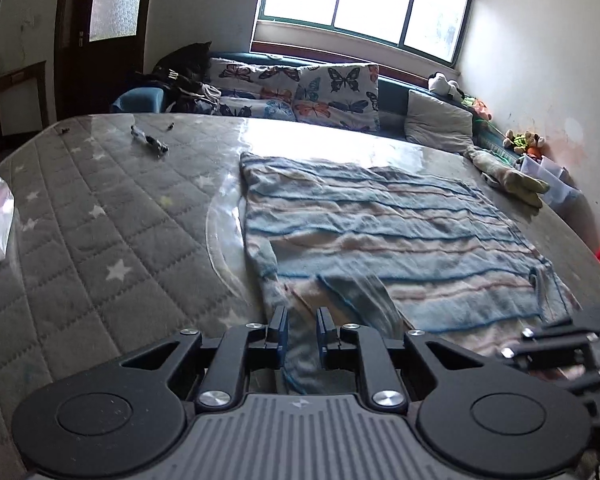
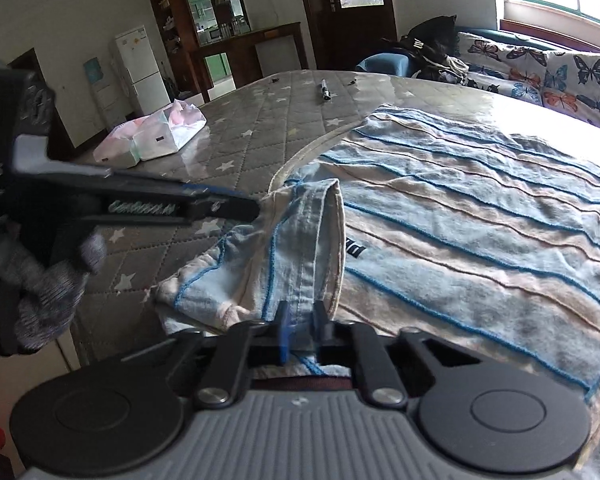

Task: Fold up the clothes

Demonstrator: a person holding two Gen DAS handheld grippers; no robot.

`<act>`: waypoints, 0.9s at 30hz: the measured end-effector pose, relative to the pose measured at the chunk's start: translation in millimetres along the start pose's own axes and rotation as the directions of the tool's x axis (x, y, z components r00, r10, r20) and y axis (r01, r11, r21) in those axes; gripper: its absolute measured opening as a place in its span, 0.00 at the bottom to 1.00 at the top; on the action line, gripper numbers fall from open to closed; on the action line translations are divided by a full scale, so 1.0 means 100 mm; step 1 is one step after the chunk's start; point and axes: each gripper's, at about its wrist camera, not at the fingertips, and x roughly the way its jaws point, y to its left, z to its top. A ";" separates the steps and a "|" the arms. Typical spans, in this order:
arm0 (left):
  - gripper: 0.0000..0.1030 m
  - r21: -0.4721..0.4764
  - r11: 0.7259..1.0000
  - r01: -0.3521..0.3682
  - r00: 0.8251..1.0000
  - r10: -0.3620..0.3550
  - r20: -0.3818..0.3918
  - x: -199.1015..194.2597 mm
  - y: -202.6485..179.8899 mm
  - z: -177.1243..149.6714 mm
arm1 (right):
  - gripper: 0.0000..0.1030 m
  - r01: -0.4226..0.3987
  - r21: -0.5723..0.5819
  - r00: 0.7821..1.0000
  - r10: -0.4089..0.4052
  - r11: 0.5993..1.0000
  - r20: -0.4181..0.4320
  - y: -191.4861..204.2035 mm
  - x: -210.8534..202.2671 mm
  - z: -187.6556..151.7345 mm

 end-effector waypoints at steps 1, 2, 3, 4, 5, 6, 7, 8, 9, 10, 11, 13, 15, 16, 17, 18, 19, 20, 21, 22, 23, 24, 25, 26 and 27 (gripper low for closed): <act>0.16 0.003 1.000 -0.005 1.000 0.005 0.002 0.03 0.00 0.02 | 0.06 0.003 -0.002 1.000 -0.003 1.000 0.001 0.00 -0.01 -0.01; 0.16 0.007 1.000 -0.009 1.000 0.009 0.000 0.06 0.01 0.05 | 0.06 0.004 0.000 1.000 -0.004 1.000 0.004 0.00 -0.03 -0.02; 0.16 0.011 1.000 -0.009 1.000 0.009 -0.001 0.09 0.00 0.07 | 0.05 0.005 0.003 1.000 -0.005 1.000 0.008 0.01 -0.04 -0.02; 0.16 0.017 1.000 -0.010 1.000 0.010 -0.002 0.11 -0.01 0.09 | 0.04 0.007 0.005 1.000 -0.007 1.000 0.011 0.01 -0.05 -0.03; 0.16 0.023 1.000 -0.010 1.000 0.010 -0.003 0.14 -0.02 0.10 | 0.04 0.013 0.008 1.000 -0.013 1.000 0.022 0.01 -0.10 -0.05; 0.16 0.026 1.000 -0.007 1.000 0.007 -0.008 0.17 -0.02 0.10 | 0.04 0.011 0.014 1.000 -0.012 1.000 0.020 0.00 -0.12 -0.06; 0.16 0.029 1.000 -0.004 1.000 0.004 -0.013 0.21 -0.03 0.10 | 0.04 0.010 0.020 1.000 -0.010 1.000 0.017 -0.01 -0.14 -0.07; 0.16 0.031 1.000 -0.001 1.000 0.002 -0.015 0.24 -0.04 0.10 | 0.04 0.014 0.018 1.000 -0.014 1.000 0.010 -0.01 -0.15 -0.09; 0.16 0.033 0.999 0.001 1.000 -0.001 -0.018 0.27 -0.05 0.10 | 0.04 0.015 0.014 1.000 -0.015 1.000 0.004 -0.01 -0.15 -0.10; 0.16 0.038 0.999 0.007 1.000 -0.006 -0.023 0.30 -0.07 0.09 | 0.04 0.015 0.010 1.000 -0.015 1.000 -0.002 -0.01 -0.16 -0.12; 0.16 0.042 0.999 0.013 1.000 -0.011 -0.028 0.32 -0.09 0.08 | 0.04 0.016 0.006 1.000 -0.016 1.000 -0.008 -0.01 -0.17 -0.13; 0.19 0.052 0.998 0.021 0.999 -0.020 -0.033 0.33 -0.12 0.07 | 0.04 0.022 0.003 1.000 -0.022 1.000 -0.011 -0.01 -0.19 -0.14; 0.23 0.056 0.998 0.039 0.999 -0.037 -0.034 0.32 -0.16 0.05 | 0.04 0.033 0.005 0.999 -0.033 0.999 -0.005 -0.03 -0.22 -0.12; 0.23 0.060 0.997 0.049 0.998 -0.047 -0.036 0.31 -0.17 0.04 | 0.04 0.035 0.020 0.999 -0.035 0.999 0.002 -0.07 -0.23 -0.09; 0.25 0.064 0.996 0.058 0.998 -0.056 -0.038 0.30 -0.19 0.03 | 0.05 0.037 0.034 0.999 -0.037 0.999 0.008 -0.10 -0.23 -0.06; 0.27 0.067 0.995 0.068 0.997 -0.066 -0.040 0.29 -0.21 0.01 | 0.05 0.039 0.049 0.999 -0.040 0.998 0.015 -0.13 -0.23 -0.03; 0.27 0.076 0.995 0.072 0.997 -0.070 -0.040 0.29 -0.22 0.00 | 0.06 0.041 0.063 0.999 -0.042 0.997 0.021 -0.17 -0.24 0.00; 0.28 0.080 0.994 0.080 0.996 -0.077 -0.039 0.27 -0.23 -0.01 | 0.07 0.042 0.063 0.999 -0.044 0.997 0.028 -0.18 -0.23 0.04; 0.28 0.081 0.992 0.094 0.995 -0.091 -0.037 0.25 -0.23 -0.01 | 0.07 0.043 0.062 0.998 -0.046 0.997 0.035 -0.19 -0.21 0.07; 0.28 0.074 0.992 0.101 0.995 -0.099 -0.028 0.23 -0.22 -0.01 | 0.07 0.045 0.062 0.998 -0.047 0.997 0.041 -0.21 -0.20 0.11; 0.28 0.066 0.992 0.108 0.994 -0.107 -0.019 0.21 -0.21 0.00 | 0.08 0.046 0.062 0.998 -0.049 0.997 0.048 -0.22 -0.19 0.15; 0.28 0.056 0.993 0.102 0.995 -0.102 -0.004 0.19 -0.18 0.03 | 0.08 0.044 0.065 0.998 -0.047 0.997 0.052 -0.23 -0.17 0.20; 0.28 0.045 0.994 0.096 0.995 -0.096 0.011 0.17 -0.16 0.05 | 0.08 0.038 0.070 0.998 -0.041 0.997 0.052 -0.24 -0.14 0.22; 0.27 0.034 0.996 0.084 0.996 -0.085 0.020 0.16 -0.12 0.07 | 0.08 0.020 0.076 0.998 -0.024 0.997 0.055 -0.25 -0.09 0.28; 0.26 0.023 0.997 0.072 0.997 -0.073 0.029 0.16 -0.09 0.10 | 0.09 0.016 0.073 0.998 -0.020 0.997 0.061 -0.24 -0.05 0.33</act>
